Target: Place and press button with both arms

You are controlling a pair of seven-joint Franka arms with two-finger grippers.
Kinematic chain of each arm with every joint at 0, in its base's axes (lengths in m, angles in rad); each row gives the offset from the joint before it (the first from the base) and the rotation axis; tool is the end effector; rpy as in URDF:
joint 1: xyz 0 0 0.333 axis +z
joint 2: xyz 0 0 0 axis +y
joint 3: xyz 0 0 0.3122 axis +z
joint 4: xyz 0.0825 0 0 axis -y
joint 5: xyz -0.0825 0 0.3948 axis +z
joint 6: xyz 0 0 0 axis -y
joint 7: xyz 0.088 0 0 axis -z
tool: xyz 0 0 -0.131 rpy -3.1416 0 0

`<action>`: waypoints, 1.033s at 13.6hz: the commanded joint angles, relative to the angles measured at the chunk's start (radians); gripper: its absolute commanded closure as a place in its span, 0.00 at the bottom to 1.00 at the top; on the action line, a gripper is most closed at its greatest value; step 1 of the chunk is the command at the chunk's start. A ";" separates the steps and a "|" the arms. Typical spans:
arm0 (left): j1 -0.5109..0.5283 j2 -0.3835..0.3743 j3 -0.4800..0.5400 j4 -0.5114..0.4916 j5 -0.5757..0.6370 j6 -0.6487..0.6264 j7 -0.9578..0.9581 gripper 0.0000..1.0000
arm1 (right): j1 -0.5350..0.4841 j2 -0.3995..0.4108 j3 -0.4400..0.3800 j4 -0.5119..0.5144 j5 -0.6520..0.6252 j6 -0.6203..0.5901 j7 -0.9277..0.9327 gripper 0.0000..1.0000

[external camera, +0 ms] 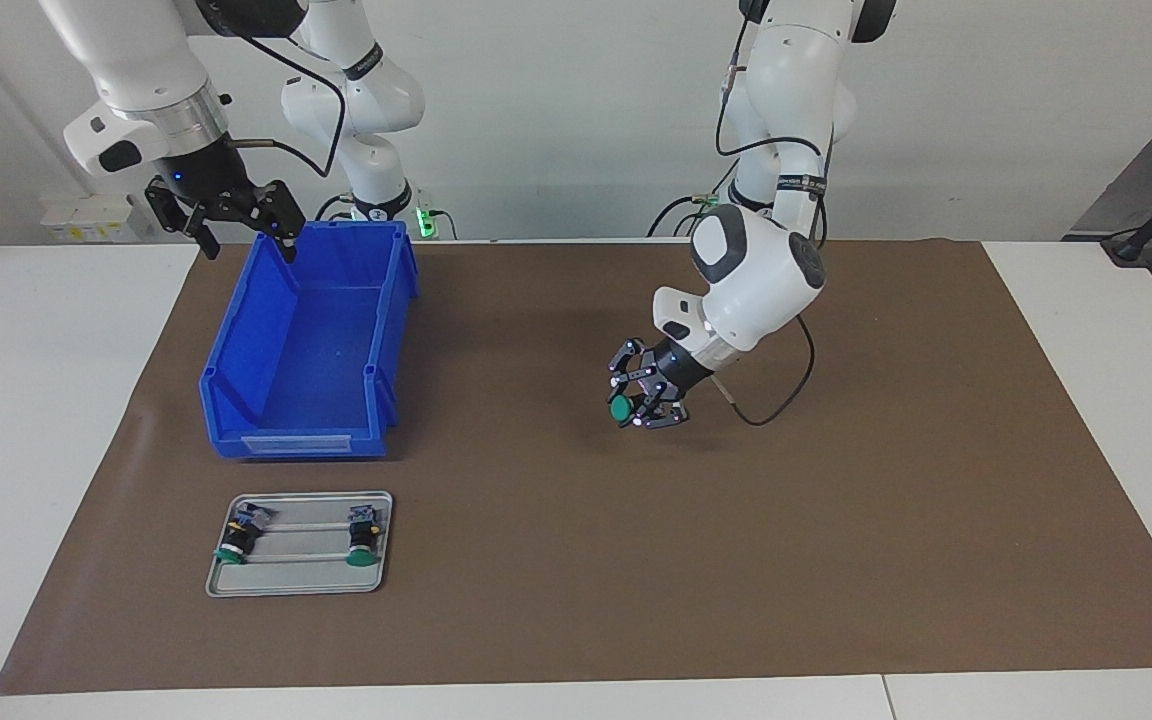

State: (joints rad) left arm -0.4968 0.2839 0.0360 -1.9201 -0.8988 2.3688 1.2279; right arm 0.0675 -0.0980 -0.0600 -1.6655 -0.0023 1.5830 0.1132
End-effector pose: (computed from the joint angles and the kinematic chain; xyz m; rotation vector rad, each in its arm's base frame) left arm 0.5704 -0.3091 0.3362 2.1803 -1.3027 0.5142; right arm 0.5361 0.0023 0.6059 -3.1327 0.1653 -0.0237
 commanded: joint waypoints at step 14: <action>0.379 -0.221 -0.001 -0.362 -0.224 -0.322 0.584 1.00 | 0.055 -0.022 -0.095 -0.022 0.002 0.000 -0.018 0.00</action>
State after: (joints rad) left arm -0.1491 0.1105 0.0410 -2.2308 -1.0950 2.0628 1.7661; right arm 0.1110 -0.0980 -0.1351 -1.6656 -0.0024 1.5830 0.1132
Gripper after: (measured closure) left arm 0.595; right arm 0.000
